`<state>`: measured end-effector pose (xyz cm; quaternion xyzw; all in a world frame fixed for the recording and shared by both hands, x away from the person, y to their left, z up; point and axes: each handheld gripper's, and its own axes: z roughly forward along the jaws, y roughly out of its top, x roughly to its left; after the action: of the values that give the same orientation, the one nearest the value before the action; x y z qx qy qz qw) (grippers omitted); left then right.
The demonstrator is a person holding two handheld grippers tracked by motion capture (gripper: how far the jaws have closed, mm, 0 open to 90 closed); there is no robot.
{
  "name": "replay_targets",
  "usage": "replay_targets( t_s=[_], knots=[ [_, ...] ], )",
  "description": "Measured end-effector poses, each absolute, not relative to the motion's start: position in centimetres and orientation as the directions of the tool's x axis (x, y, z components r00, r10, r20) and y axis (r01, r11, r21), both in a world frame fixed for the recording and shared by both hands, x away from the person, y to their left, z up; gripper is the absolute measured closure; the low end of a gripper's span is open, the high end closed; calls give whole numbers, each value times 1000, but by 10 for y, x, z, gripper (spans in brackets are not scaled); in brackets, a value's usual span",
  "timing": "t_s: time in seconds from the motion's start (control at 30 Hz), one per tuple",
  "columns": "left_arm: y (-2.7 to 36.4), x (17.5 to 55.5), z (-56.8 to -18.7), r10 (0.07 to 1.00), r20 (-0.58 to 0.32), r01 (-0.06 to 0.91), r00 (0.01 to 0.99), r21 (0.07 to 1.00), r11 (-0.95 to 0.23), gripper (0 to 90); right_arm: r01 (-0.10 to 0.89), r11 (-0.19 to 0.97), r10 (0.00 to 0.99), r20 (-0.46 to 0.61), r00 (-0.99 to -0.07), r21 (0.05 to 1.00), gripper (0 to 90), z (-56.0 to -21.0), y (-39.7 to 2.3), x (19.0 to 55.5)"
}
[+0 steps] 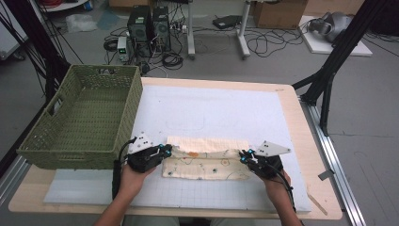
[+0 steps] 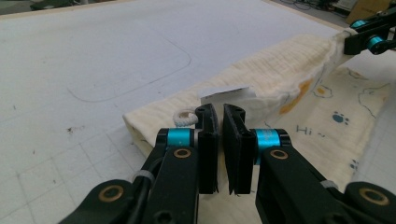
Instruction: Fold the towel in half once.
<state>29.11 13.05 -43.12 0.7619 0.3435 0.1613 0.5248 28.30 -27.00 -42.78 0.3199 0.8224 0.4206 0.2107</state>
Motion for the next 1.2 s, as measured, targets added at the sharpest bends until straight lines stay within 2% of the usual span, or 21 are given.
replay_targets(
  t_s=[0.5,0.7,0.77,0.9,1.1,1.2],
  knots=[
    [136,273,-439,665,-125,361,736,904,-230,840,358,495,666,-81,-742,791,822,-432,-265,264],
    [135,267,-440,645,-134,360,752,903,-232,838,387,495,677,-66,-733,778,776,-432,-270,262],
    [136,268,-440,650,-148,372,745,902,-221,791,396,492,682,-61,-729,775,738,-431,-273,261],
    [138,270,-437,680,-186,396,709,903,-165,607,409,449,702,-31,-712,794,654,-429,-279,259],
    [146,275,-436,720,-199,414,665,900,-134,557,366,397,687,-8,-727,842,581,-414,-291,250],
    [148,281,-438,738,-212,439,641,890,-126,545,373,358,719,3,-695,856,582,-411,-303,248]
  ],
)
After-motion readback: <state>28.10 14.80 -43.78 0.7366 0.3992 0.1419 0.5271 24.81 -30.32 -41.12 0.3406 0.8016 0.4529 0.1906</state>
